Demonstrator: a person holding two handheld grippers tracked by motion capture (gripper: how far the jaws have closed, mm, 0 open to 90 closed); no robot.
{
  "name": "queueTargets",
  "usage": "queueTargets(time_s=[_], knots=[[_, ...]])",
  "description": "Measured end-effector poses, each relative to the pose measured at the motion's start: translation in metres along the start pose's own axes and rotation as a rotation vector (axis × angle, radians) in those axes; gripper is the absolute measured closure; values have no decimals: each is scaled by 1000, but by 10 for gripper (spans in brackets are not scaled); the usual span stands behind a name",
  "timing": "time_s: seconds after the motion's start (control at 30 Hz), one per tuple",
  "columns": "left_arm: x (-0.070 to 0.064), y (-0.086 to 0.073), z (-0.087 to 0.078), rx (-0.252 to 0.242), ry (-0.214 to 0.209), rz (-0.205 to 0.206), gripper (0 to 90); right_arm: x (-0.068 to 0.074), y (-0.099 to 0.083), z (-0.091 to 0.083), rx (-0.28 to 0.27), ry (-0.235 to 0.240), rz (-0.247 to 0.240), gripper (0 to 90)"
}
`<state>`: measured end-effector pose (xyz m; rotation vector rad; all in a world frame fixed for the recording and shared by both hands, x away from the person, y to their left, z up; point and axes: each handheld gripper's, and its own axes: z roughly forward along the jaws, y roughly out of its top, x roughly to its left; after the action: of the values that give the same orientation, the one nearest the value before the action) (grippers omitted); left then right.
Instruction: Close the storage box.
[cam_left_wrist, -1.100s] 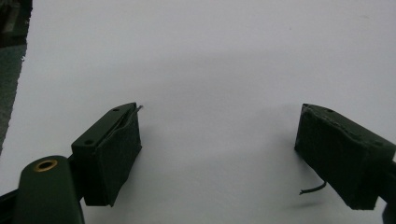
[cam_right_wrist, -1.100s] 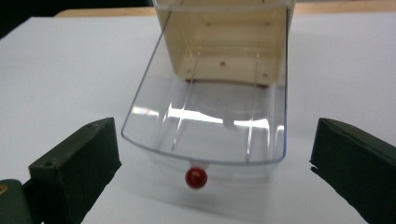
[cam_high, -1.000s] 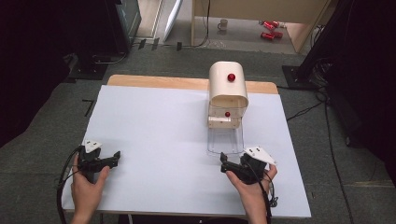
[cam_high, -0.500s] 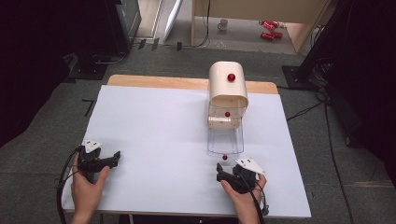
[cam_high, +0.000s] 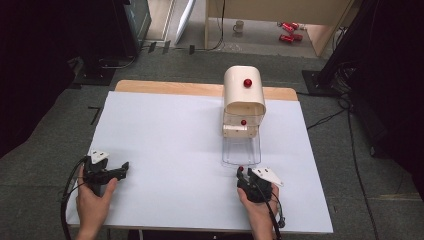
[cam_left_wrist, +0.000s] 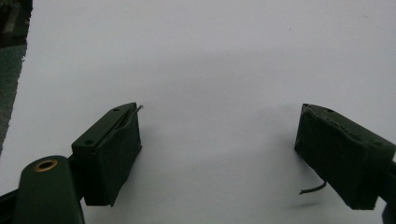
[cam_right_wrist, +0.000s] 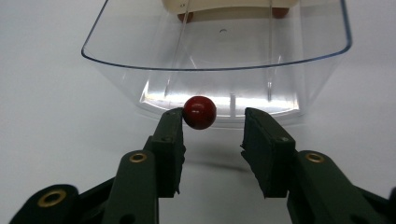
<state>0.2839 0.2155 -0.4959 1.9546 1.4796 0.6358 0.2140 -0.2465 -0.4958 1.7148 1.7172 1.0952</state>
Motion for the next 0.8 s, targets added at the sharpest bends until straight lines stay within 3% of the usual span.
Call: queueTargets(time_s=[0.23, 0.8], knots=[[0, 0, 0, 0, 0, 0, 144, 3, 0, 5, 11, 22, -8, 744], [0, 0, 0, 0, 0, 0, 144, 5, 22, -2, -12, 32, -12, 754]])
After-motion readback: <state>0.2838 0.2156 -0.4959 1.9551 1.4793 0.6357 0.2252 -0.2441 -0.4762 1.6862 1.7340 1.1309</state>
